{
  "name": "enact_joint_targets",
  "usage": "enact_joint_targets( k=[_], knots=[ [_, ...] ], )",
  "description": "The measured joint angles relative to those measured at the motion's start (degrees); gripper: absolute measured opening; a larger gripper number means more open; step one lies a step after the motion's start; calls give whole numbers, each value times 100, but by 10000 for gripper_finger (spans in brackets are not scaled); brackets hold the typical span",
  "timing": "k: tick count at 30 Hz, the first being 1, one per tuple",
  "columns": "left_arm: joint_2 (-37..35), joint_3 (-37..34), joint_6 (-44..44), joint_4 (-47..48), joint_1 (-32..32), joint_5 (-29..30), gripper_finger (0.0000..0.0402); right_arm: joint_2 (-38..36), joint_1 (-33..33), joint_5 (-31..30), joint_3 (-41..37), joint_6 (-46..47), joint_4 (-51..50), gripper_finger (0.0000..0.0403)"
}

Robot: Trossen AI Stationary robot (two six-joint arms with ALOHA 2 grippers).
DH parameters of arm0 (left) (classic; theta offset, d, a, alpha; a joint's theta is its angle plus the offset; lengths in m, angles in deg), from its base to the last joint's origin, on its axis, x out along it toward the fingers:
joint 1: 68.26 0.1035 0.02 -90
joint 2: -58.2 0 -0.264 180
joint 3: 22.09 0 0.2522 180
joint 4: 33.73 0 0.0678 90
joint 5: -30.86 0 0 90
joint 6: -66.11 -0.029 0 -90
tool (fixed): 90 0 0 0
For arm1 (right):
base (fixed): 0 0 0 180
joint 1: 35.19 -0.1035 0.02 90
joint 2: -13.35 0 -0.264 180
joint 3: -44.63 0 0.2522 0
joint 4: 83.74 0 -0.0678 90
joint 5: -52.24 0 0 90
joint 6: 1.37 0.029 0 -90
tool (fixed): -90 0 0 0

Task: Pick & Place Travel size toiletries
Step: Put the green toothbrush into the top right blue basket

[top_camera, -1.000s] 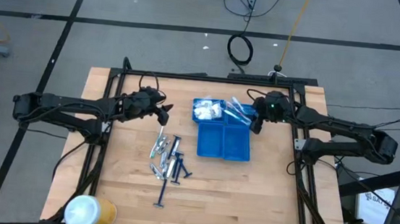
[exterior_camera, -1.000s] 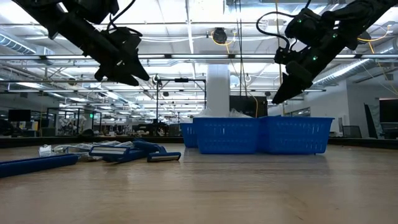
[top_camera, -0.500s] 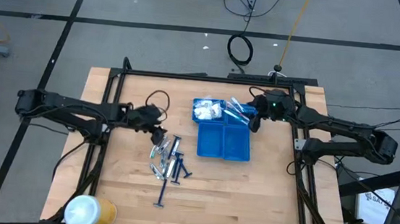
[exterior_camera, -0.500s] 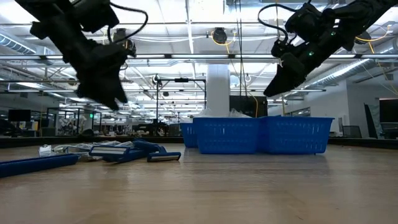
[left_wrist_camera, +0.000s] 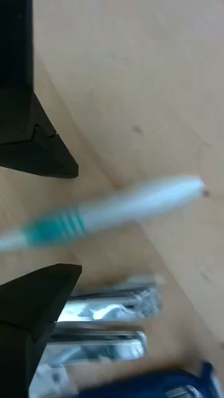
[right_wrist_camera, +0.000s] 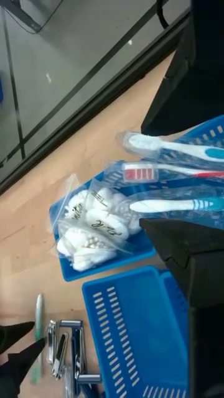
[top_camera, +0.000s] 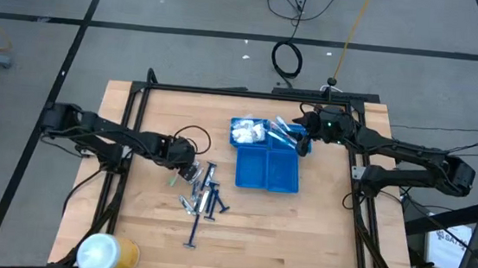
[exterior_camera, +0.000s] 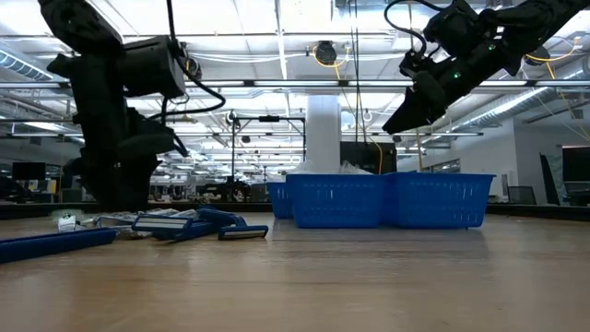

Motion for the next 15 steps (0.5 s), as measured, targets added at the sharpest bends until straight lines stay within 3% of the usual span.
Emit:
enact_joint_targets(
  k=[9, 15],
  knots=[
    [187, 14, 392, 925, 73, 109, 239, 0, -12, 1, 0, 20, -41, 211],
    [178, 26, 854, 1318, 181, -190, 239, 1, -20, 1, 0, 127, -39, 210]
  ],
)
